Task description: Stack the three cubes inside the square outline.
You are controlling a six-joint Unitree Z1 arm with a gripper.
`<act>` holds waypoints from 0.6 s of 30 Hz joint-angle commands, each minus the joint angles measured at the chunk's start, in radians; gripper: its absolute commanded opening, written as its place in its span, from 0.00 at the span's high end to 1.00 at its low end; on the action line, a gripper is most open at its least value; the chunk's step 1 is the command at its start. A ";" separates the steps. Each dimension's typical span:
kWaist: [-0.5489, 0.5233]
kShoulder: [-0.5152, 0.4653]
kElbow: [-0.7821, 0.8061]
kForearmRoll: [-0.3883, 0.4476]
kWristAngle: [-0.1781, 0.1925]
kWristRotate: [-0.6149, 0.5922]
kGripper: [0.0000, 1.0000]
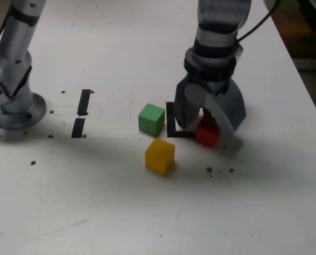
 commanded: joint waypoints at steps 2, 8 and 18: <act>-0.009 0.000 -0.002 0.001 0.000 -0.005 0.41; -0.031 -0.004 -0.005 -0.003 0.000 -0.007 0.63; -0.043 -0.026 0.020 0.041 0.013 -0.011 0.88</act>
